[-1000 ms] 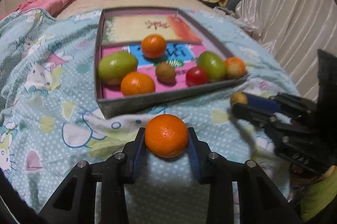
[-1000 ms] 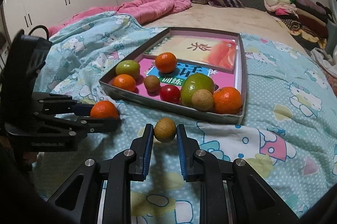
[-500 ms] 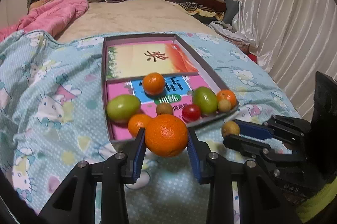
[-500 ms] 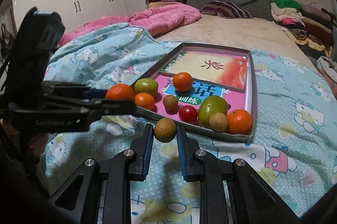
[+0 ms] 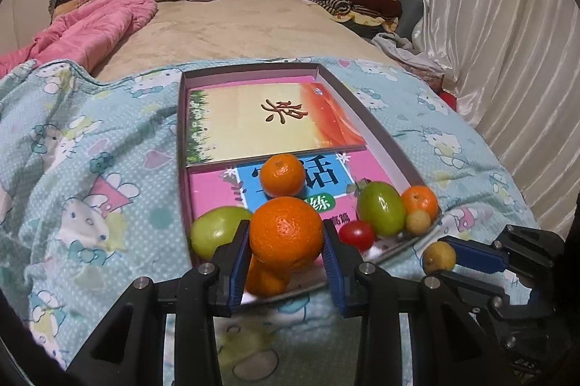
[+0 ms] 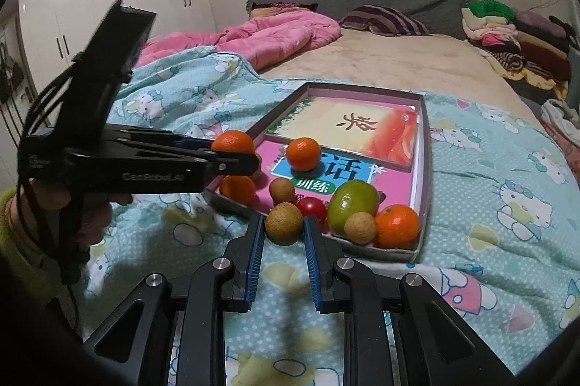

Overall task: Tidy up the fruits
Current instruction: 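Lift the tangerine and brown fruit and carry both over the tray, then lower the tangerine and brown fruit into the tray and open both tools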

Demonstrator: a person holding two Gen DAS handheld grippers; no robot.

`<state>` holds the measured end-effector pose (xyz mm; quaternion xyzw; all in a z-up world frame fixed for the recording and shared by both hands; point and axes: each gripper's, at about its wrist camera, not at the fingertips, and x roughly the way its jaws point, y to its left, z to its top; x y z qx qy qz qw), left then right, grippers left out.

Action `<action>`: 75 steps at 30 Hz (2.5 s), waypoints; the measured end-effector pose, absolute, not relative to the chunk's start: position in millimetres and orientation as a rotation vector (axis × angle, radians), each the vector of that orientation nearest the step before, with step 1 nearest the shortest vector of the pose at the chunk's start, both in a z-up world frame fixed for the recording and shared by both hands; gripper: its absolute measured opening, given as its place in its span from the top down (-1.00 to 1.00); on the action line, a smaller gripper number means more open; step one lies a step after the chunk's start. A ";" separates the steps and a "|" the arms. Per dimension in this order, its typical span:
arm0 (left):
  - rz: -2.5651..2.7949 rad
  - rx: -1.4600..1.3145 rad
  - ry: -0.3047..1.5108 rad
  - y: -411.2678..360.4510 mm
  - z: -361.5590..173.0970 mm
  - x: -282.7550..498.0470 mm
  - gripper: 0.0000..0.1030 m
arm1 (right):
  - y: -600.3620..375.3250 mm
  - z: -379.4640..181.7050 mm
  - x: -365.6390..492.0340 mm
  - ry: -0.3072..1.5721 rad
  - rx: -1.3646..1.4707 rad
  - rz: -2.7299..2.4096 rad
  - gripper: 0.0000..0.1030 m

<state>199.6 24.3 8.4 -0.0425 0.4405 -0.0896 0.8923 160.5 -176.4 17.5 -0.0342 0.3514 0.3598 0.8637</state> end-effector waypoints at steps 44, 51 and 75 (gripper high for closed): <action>-0.287 -0.127 0.959 27.6 -13.3 238.3 0.27 | -132.3 -5.2 194.0 0.794 -0.216 0.742 0.56; -0.287 -0.130 0.959 27.4 -13.3 237.8 0.26 | -131.4 -9.0 194.0 0.807 -0.212 0.749 0.53; -0.284 -0.117 0.957 24.9 -12.7 236.4 0.20 | -160.3 8.6 174.0 0.738 -0.179 0.696 0.31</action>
